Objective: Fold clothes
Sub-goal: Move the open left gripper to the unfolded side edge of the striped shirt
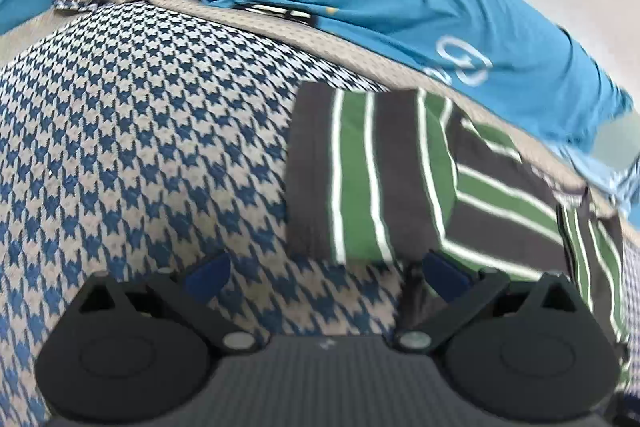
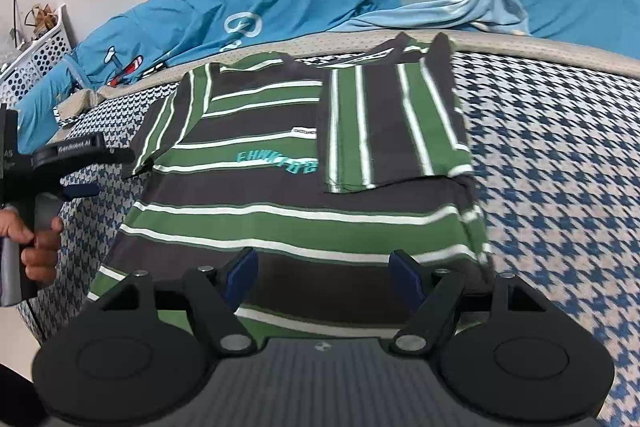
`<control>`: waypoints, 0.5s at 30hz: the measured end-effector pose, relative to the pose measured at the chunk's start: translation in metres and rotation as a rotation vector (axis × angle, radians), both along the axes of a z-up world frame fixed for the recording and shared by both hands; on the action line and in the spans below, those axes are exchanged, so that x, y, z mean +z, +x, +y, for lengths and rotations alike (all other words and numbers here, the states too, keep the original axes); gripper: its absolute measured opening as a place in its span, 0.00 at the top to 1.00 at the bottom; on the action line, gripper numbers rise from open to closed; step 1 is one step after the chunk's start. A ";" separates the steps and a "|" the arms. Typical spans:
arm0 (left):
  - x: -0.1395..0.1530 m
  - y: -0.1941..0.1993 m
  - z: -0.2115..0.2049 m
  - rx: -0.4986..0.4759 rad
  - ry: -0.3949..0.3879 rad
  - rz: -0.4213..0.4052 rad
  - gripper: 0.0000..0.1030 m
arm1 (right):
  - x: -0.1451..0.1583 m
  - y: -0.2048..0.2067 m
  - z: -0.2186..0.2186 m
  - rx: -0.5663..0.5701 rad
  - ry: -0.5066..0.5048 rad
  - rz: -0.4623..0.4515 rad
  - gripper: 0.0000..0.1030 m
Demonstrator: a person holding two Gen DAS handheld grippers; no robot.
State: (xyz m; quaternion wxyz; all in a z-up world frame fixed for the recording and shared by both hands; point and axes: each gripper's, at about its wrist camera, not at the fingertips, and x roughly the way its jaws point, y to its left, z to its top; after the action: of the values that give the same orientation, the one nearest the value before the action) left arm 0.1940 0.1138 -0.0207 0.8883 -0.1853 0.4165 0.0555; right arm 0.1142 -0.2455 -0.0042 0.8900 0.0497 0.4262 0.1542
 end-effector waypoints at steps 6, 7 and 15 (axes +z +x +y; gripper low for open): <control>-0.002 0.011 0.018 0.035 -0.075 -0.011 0.00 | -0.010 0.012 0.013 0.011 0.002 0.034 0.30; -0.003 0.014 0.019 0.032 -0.086 -0.012 0.00 | -0.011 0.013 0.015 0.014 0.000 0.038 0.30; -0.004 0.031 0.013 -0.002 -0.078 -0.015 0.00 | -0.014 0.012 0.015 0.009 0.027 0.057 0.30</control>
State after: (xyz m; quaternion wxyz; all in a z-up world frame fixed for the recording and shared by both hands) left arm 0.2253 0.1265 -0.0252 0.8836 -0.2198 0.4117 0.0370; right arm 0.1265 -0.2302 -0.0177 0.8761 0.0644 0.4493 0.1624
